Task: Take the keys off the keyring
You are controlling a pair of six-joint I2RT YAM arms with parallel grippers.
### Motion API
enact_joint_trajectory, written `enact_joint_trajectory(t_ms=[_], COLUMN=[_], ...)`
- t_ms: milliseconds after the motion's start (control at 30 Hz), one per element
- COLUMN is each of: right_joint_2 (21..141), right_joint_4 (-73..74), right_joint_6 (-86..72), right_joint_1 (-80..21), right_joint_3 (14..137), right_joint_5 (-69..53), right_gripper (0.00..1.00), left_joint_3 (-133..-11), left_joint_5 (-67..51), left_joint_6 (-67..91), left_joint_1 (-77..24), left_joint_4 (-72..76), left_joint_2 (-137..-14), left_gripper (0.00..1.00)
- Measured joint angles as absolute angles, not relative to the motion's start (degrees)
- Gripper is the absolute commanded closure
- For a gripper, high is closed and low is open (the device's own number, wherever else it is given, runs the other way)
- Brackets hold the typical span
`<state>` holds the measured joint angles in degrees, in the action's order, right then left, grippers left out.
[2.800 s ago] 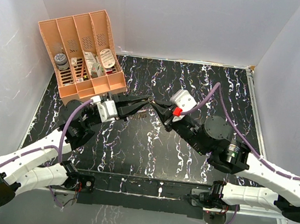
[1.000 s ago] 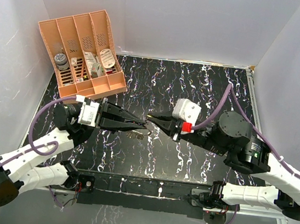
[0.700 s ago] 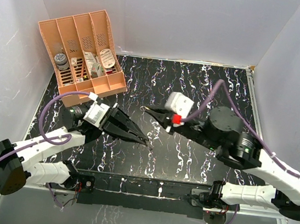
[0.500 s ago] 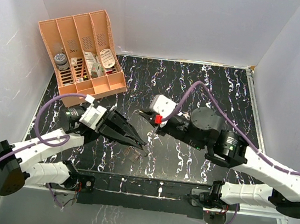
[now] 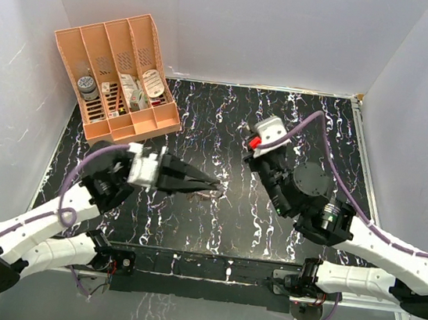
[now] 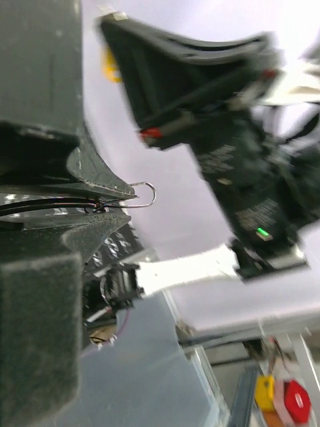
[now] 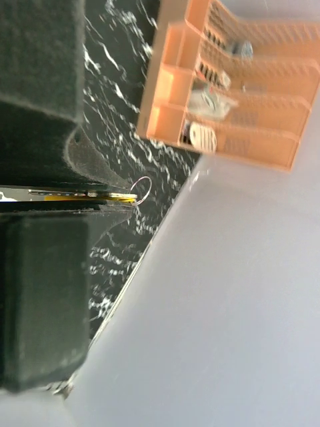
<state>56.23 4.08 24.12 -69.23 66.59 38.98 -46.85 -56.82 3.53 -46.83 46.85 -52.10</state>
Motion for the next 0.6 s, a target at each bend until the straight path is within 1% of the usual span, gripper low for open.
enact_joint_trajectory(t_ms=[100,200,267,400,500,600], right_joint_2=[56.86,59.37,61.91,67.46,71.57,75.96], right_joint_4=[2.24,3.11,4.25,6.00,5.96,5.69], right_joint_6=[23.18,18.96,15.86,9.45,5.13,1.43], right_joint_1=[-65.80,-56.97,-50.35,-39.79,-34.30,-30.11], right_joint_3=[66.59,66.61,66.61,66.61,66.59,66.52], right_joint_5=[42.35,41.69,39.66,32.82,26.55,20.32], right_gripper=[1.00,1.00,1.00,1.00,1.00,1.00], left_joint_3=[-46.98,-46.96,-46.68,-43.35,-40.23,-38.98], left_joint_5=[-49.28,-41.17,-38.22,-36.23,-35.79,-34.61], left_joint_6=[-2.72,-6.83,-7.64,-4.08,0.34,3.92], left_joint_1=[-46.83,-46.39,-45.12,-38.02,-31.99,-28.62], left_joint_4=[38.22,32.08,30.52,34.35,39.88,43.88], left_joint_2=[-54.87,-59.29,-61.93,-66.94,-71.20,-76.95], left_gripper=[1.00,1.00,1.00,1.00,1.00,1.00])
